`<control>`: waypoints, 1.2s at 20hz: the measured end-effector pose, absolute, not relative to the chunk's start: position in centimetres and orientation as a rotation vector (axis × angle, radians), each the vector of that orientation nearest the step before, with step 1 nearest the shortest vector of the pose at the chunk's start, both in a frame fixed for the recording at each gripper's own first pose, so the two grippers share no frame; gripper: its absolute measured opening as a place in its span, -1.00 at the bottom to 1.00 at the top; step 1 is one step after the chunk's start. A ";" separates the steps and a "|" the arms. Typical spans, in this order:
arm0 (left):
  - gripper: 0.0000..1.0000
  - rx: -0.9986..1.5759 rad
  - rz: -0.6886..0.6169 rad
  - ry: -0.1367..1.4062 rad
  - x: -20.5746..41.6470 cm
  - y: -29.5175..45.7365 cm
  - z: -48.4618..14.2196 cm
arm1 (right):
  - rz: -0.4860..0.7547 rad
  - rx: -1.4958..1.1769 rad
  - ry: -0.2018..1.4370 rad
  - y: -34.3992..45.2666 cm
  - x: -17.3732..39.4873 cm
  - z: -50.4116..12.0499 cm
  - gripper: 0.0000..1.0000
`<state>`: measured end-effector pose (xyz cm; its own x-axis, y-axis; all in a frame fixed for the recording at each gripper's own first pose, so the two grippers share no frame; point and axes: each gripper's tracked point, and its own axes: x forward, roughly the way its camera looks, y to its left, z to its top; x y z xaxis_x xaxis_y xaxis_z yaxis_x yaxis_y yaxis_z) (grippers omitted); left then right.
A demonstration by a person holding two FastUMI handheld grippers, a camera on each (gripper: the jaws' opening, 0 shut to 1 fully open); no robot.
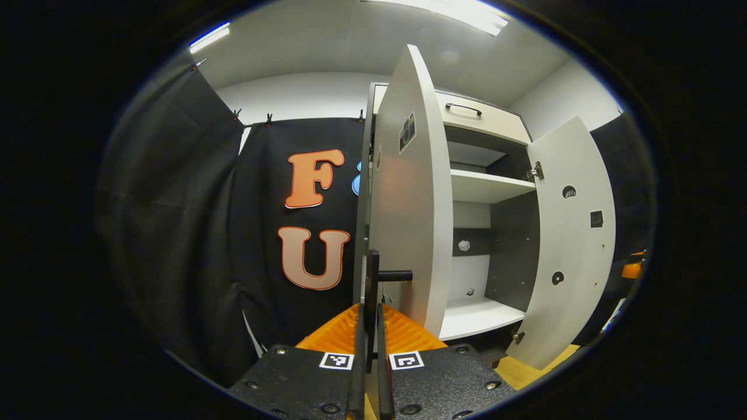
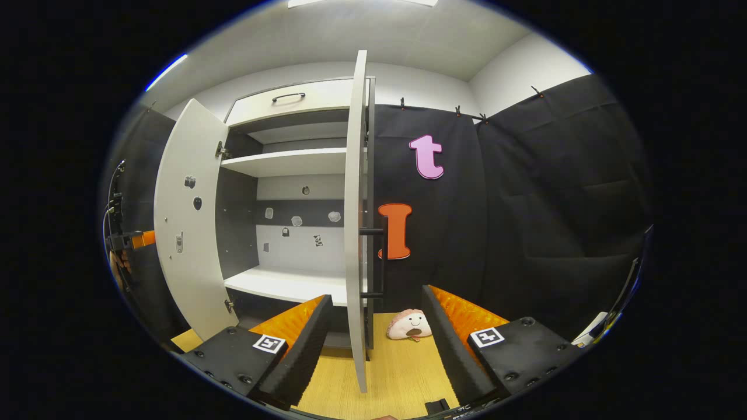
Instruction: Open the right door of the double-door shoe cabinet with the right hand, and open the left door with the left hand.
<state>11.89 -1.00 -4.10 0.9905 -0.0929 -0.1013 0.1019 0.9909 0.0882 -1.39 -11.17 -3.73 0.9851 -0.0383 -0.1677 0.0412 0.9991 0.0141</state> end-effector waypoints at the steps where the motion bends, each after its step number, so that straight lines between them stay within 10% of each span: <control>1: -0.75 0.113 -0.086 0.087 12.0 -0.3 -4.0 | -0.037 0.016 0.167 -11.1 -1.3 -3.7 0.99; 24: -0.94 -0.134 -0.071 0.155 3.5 -6.6 -4.4 | 0.022 0.000 0.136 -11.4 -0.6 -2.2 0.99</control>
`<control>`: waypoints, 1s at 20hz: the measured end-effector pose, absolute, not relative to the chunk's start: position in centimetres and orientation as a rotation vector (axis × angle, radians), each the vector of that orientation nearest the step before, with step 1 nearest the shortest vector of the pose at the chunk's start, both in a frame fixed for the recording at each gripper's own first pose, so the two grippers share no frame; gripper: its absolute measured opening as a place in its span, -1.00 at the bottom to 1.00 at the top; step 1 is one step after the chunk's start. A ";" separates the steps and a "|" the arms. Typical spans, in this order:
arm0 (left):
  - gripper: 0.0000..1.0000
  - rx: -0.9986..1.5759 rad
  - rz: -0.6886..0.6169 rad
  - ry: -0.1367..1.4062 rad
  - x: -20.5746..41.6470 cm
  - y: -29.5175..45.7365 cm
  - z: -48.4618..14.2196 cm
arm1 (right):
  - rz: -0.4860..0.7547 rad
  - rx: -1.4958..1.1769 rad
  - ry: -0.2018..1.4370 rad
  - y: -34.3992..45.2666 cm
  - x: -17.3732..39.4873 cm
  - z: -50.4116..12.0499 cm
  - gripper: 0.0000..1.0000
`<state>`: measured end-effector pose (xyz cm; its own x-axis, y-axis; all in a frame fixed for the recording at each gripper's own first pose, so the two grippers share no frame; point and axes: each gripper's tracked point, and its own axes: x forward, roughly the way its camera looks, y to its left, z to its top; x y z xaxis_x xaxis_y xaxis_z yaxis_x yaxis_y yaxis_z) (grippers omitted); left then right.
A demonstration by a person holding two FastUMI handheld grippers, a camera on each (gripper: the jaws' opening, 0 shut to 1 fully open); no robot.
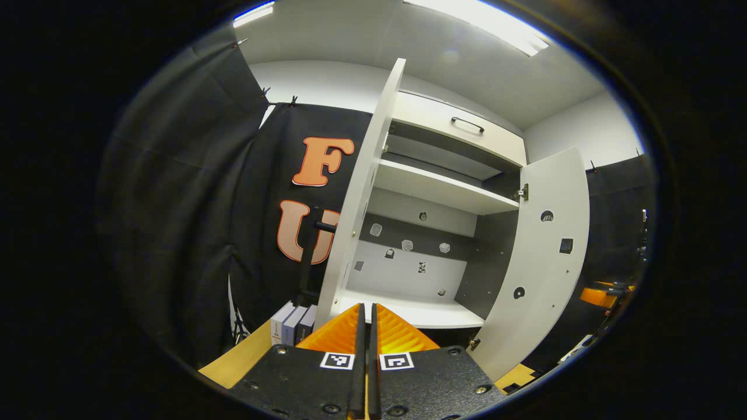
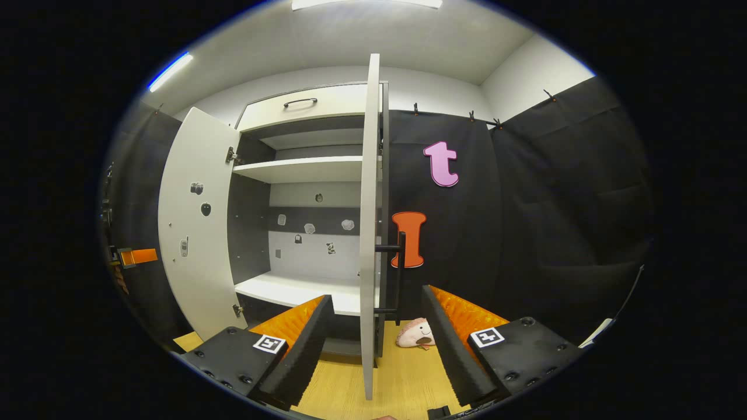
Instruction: Open the right door of the double-door shoe cabinet with the right hand, and open the left door with the left hand.
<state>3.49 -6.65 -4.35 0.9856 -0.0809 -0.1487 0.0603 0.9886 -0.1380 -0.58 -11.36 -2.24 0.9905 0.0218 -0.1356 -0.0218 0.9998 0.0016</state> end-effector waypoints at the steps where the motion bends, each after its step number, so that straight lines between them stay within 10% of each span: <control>1: -0.94 -0.123 -0.069 0.149 3.4 -7.3 -4.2 | 0.020 -0.003 0.138 -11.6 -0.7 -2.3 0.99; 4: -0.80 -0.102 -0.026 0.130 3.5 -8.4 -3.8 | 0.027 0.000 0.131 -11.9 -0.8 -2.1 0.99; 12: 0.89 -0.074 -0.030 0.096 3.9 -12.0 -3.6 | 0.031 0.006 0.116 -13.1 -0.8 -2.0 0.99; 20: 0.89 -0.035 -0.047 0.042 4.6 -14.2 -2.9 | 0.037 0.061 0.115 -13.7 0.1 -2.1 0.99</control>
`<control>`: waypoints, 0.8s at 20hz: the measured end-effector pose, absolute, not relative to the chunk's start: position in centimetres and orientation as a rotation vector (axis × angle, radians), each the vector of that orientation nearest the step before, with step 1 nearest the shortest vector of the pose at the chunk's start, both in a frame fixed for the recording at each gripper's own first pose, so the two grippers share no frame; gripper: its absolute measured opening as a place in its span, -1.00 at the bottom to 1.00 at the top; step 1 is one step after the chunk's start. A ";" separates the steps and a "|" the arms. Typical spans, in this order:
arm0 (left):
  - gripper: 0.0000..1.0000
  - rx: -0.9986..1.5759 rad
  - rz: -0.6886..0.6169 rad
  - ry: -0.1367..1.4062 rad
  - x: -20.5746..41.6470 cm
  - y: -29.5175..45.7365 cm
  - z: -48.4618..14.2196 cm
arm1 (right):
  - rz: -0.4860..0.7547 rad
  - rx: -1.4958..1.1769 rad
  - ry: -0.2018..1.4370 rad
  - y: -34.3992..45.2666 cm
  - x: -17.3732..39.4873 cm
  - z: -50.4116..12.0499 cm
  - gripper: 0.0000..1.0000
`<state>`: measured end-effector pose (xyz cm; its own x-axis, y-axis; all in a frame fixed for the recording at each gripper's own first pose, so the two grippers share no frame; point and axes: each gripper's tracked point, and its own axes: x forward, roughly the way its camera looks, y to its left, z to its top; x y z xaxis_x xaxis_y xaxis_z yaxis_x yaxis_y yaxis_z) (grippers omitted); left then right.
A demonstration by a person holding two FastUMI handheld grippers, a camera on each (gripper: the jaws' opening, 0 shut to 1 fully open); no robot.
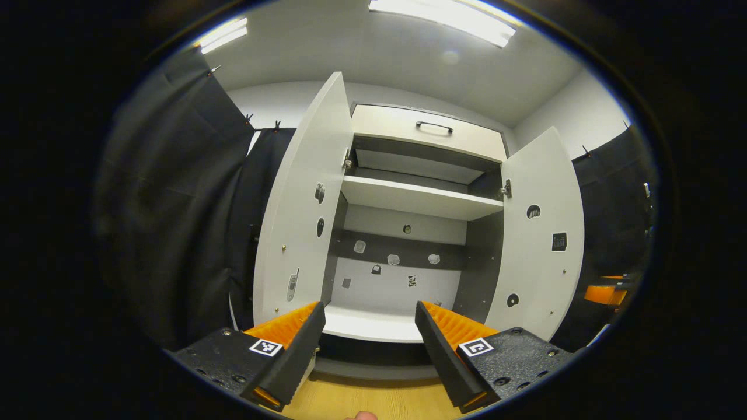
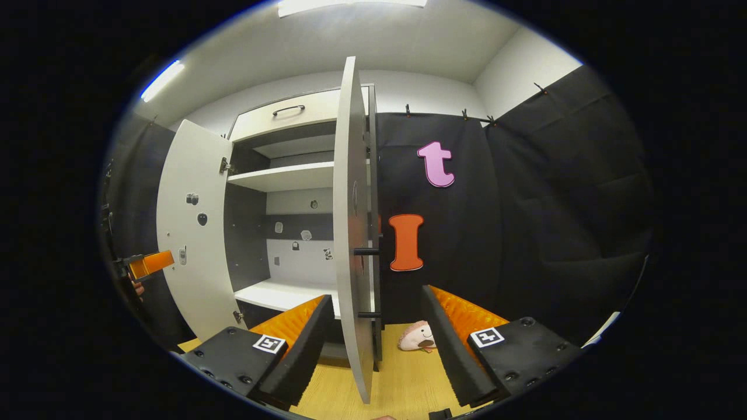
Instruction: Open the right door of the double-door shoe cabinet with the right hand, and open the left door with the left hand.
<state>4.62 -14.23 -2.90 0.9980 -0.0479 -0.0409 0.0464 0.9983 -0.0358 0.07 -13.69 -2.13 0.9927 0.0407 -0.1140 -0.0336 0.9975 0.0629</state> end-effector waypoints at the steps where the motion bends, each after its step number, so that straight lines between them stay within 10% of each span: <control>1: 0.89 -0.024 -0.045 0.039 4.7 -14.4 -2.9 | 0.037 0.062 0.117 -13.8 0.2 -2.2 0.99; 16: 0.82 -0.015 -0.012 0.070 5.2 -14.3 -4.4 | 0.045 0.082 0.131 -13.3 1.0 -3.2 0.87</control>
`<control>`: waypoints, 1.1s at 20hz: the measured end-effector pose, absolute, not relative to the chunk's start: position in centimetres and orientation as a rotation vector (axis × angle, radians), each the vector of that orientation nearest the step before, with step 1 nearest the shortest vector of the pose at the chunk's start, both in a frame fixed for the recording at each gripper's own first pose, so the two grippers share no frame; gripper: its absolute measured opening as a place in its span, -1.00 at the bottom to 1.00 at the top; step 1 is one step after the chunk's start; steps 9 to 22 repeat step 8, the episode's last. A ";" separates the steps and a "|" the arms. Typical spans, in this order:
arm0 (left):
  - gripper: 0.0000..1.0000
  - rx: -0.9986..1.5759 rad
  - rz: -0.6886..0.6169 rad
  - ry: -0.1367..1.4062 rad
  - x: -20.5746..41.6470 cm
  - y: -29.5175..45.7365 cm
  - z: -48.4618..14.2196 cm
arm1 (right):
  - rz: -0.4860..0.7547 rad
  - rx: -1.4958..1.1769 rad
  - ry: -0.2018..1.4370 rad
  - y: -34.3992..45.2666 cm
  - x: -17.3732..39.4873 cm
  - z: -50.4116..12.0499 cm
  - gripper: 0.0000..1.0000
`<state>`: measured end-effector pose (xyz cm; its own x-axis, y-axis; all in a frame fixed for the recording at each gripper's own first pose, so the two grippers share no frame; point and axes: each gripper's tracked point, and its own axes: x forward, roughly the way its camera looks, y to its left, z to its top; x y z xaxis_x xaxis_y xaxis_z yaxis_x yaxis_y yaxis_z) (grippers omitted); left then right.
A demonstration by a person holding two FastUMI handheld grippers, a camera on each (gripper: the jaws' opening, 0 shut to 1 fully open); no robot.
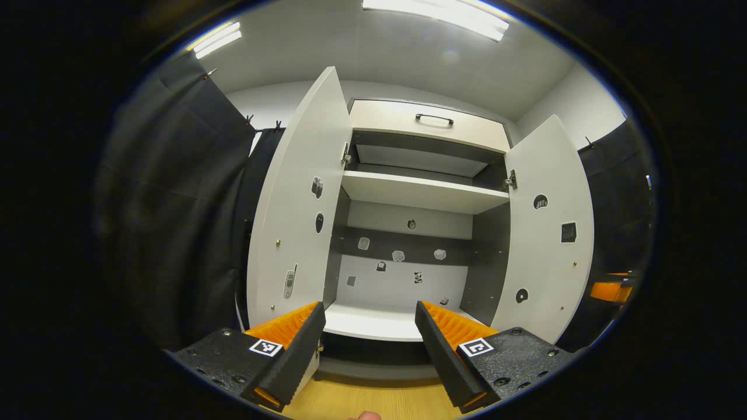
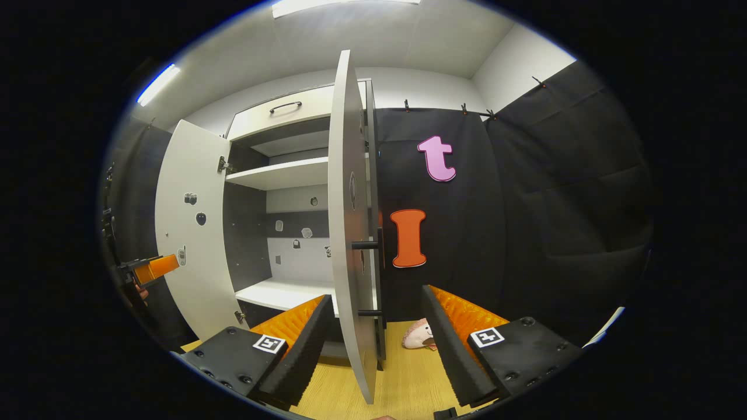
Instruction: Open the right door of the double-door shoe cabinet with the right hand, and open the left door with the left hand.
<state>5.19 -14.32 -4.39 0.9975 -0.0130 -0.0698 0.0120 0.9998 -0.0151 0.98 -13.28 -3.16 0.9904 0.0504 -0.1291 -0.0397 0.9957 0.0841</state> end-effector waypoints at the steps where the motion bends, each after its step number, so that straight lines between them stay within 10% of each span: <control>1: 0.82 -0.014 -0.012 0.071 5.2 -14.3 -4.5 | 0.046 0.081 0.133 -13.2 1.0 -3.2 0.87; 22: 0.82 -0.014 -0.010 0.080 5.3 -13.8 -4.9 | 0.044 0.074 0.136 -12.9 1.1 -3.2 0.87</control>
